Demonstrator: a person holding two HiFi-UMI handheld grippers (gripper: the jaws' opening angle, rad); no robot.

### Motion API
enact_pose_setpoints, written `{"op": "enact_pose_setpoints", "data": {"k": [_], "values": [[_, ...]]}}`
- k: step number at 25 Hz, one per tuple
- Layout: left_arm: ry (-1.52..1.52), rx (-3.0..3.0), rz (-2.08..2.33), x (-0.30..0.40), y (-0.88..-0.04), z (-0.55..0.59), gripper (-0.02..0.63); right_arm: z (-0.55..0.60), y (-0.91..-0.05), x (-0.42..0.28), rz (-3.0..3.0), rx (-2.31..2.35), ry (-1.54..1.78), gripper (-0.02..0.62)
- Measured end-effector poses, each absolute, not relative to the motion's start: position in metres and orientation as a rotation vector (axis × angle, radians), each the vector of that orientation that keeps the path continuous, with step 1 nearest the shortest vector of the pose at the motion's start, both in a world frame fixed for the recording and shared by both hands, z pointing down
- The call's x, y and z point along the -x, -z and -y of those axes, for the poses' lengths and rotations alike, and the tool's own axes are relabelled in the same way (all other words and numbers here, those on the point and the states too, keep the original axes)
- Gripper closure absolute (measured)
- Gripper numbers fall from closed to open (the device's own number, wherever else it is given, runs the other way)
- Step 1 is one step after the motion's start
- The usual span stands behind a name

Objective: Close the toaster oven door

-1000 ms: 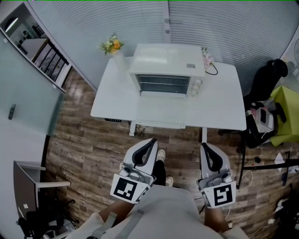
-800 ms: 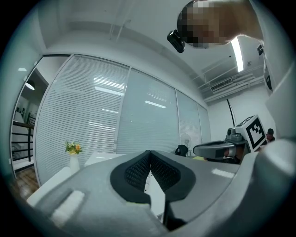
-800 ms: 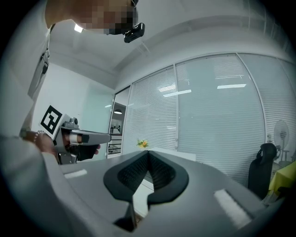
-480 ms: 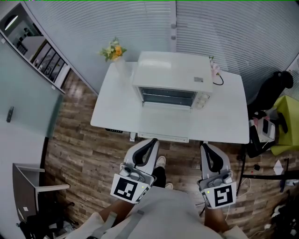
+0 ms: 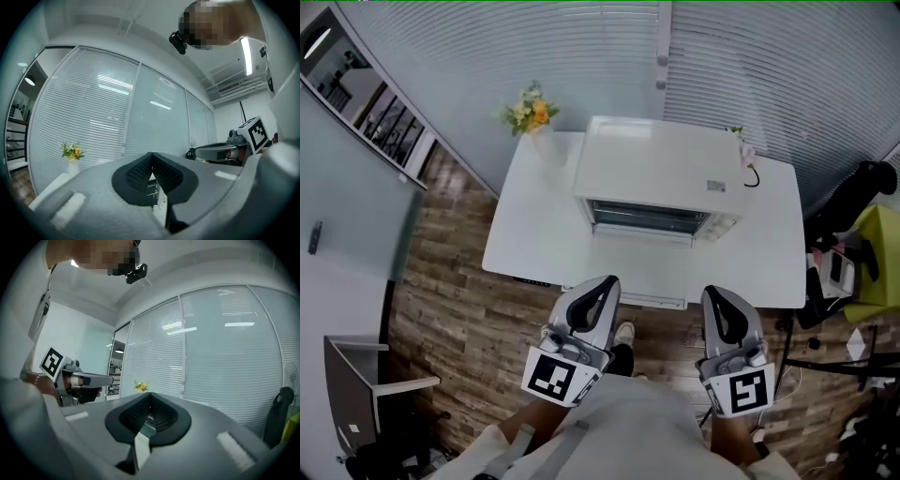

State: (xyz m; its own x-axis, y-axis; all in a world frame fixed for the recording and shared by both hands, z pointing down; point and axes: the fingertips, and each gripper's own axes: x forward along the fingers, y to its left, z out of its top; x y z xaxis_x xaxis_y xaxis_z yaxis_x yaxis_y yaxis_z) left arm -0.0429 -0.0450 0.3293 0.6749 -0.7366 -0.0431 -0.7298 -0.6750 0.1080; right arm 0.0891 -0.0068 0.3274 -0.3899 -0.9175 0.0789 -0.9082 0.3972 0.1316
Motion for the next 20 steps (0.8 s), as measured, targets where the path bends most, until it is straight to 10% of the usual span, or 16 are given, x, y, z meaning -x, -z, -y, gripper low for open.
{"op": "enact_pose_setpoints", "data": {"k": [20], "values": [[0.142,-2.843,1.152,0.053,-0.328,0.131,0.607,0.091,-0.322,-0.072,2.472,-1.693,0.126,0.591]]}}
